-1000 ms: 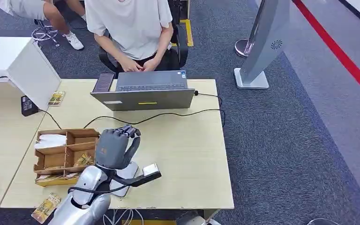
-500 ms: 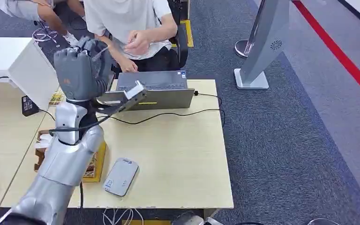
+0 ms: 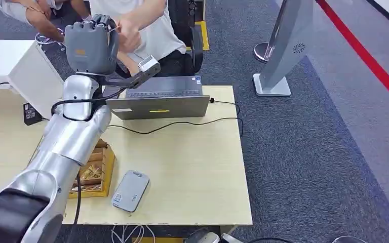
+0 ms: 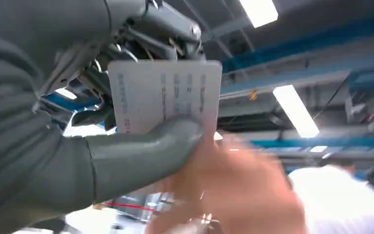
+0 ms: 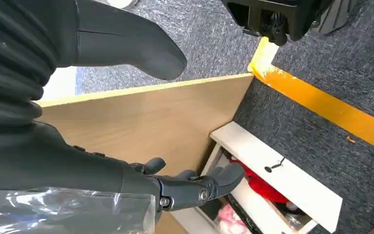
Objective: Pass the card to the sensor for recognition and then transmit it.
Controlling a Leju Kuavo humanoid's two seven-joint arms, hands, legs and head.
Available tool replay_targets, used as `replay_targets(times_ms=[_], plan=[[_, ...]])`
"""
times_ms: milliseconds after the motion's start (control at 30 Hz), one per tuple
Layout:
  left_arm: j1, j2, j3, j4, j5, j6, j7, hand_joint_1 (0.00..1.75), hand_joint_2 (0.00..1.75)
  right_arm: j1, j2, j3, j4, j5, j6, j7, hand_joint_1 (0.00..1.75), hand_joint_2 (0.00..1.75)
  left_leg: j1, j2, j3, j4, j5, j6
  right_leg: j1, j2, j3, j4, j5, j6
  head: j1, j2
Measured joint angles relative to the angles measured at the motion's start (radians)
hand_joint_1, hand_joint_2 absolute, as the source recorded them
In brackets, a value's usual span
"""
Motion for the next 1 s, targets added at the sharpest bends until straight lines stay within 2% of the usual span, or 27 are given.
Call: replay_targets(times_ms=[200,367,500,533,700,767,833,900,1000], plan=[[-0.043,-0.004,0.000,0.108,-0.012,-0.007,0.009,1.75,1.75,-0.001,0.000,0.004,-0.001,0.000,0.000,-0.006,0.00,1.75,0.000,0.000,0.000,0.000,0.000,0.000,0.000,0.000,0.000,0.000,0.000,0.000,0.000,0.000],[-0.047,-0.007,0.000,0.141,-0.014,-0.007,0.010,1.75,1.75,-0.002,0.000,0.005,-0.002,0.000,0.000,-0.006,0.00,1.75,0.000,0.000,-0.001,0.000,0.000,0.000,0.000,0.000,-0.001,0.000,0.000,0.000,0.000,0.000],[-0.054,-0.008,0.000,0.164,-0.028,-0.029,0.032,1.75,1.75,-0.002,0.000,0.005,-0.002,-0.008,0.000,-0.006,0.00,1.75,0.000,0.000,-0.001,0.000,0.000,0.000,0.000,0.000,-0.001,0.000,0.000,0.000,0.000,0.000],[-0.054,-0.008,0.000,0.170,-0.028,-0.029,0.034,0.00,1.75,-0.002,0.000,0.005,-0.002,-0.010,0.000,-0.006,0.00,1.75,0.000,0.000,-0.001,0.000,0.000,0.000,0.000,0.000,-0.001,0.000,0.000,0.000,0.000,0.000],[-0.054,-0.009,0.000,0.189,-0.031,-0.045,0.033,0.00,1.75,-0.003,0.000,0.008,-0.002,-0.013,0.000,-0.005,0.00,1.75,0.000,0.000,-0.001,0.000,0.000,0.000,0.000,0.000,-0.001,0.000,0.000,0.000,0.000,0.000],[-0.054,-0.013,0.000,0.192,-0.009,-0.043,0.015,0.00,1.75,-0.003,0.000,0.008,-0.002,-0.015,0.000,-0.003,0.00,1.75,0.000,0.000,-0.001,0.000,0.000,0.000,0.000,0.000,-0.001,0.000,0.000,0.000,0.000,0.000],[-0.048,-0.018,0.000,0.192,0.021,-0.029,-0.023,0.00,1.75,-0.003,0.000,0.010,-0.002,-0.018,0.000,0.009,0.00,1.75,0.000,0.000,-0.001,0.000,0.000,0.000,0.000,0.000,-0.001,0.000,0.000,0.000,0.000,0.000],[-0.022,-0.024,0.000,0.175,0.056,-0.014,-0.089,0.00,1.75,-0.003,0.000,0.010,-0.002,-0.018,-0.002,0.026,0.00,1.75,0.000,0.000,-0.001,0.000,0.000,0.000,0.000,0.000,-0.001,0.000,0.000,0.000,0.000,0.000],[0.047,-0.026,0.000,0.104,0.086,-0.015,-0.137,0.00,1.75,-0.003,0.000,0.011,-0.002,-0.019,-0.004,0.034,0.00,1.75,-0.001,0.000,-0.001,0.000,0.000,0.000,0.000,0.000,-0.001,0.000,0.000,0.000,0.001,0.000]])
